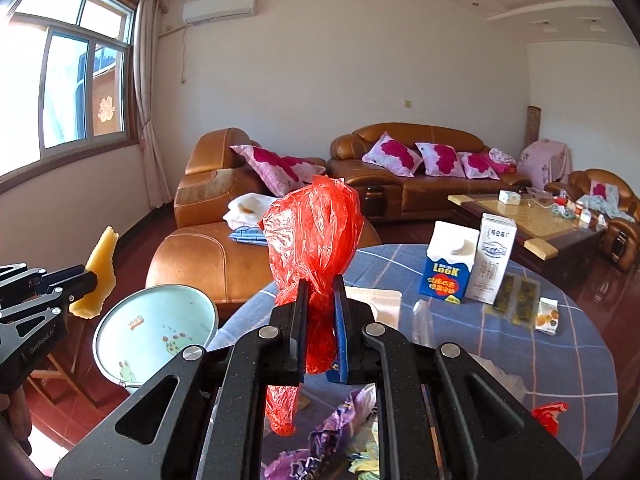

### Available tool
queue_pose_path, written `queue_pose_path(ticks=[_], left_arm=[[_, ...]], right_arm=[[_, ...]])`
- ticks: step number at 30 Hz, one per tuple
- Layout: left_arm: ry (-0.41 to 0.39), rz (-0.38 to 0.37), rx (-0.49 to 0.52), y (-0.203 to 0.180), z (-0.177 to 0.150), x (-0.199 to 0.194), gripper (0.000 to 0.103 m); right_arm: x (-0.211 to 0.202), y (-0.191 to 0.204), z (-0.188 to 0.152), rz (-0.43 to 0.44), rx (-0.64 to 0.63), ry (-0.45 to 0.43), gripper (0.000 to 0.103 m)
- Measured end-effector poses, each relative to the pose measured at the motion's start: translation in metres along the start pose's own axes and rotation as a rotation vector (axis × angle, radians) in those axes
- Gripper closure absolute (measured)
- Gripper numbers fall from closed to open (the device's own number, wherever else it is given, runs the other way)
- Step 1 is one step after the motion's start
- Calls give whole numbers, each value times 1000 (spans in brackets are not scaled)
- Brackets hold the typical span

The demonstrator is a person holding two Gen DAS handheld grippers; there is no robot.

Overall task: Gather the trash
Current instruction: 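Carry the yellow sponge and red bag over the green bin and release both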

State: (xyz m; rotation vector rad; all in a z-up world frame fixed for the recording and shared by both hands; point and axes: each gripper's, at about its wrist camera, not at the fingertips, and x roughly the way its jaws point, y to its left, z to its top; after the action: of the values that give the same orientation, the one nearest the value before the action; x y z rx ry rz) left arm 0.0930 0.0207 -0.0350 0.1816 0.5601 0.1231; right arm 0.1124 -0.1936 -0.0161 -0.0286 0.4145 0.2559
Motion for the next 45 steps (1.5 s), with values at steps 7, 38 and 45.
queue_pose_path(ticks=[7, 38, 45], left_arm=[[7, 56, -6, 17, 0, 4, 91], [73, 173, 25, 41, -1, 28, 91], [92, 195, 47, 38, -4, 33, 90]], right_arm=[[15, 27, 3, 51, -38, -2, 91], [58, 78, 1, 175, -187, 11, 91], [62, 84, -2, 188, -212, 19, 91]])
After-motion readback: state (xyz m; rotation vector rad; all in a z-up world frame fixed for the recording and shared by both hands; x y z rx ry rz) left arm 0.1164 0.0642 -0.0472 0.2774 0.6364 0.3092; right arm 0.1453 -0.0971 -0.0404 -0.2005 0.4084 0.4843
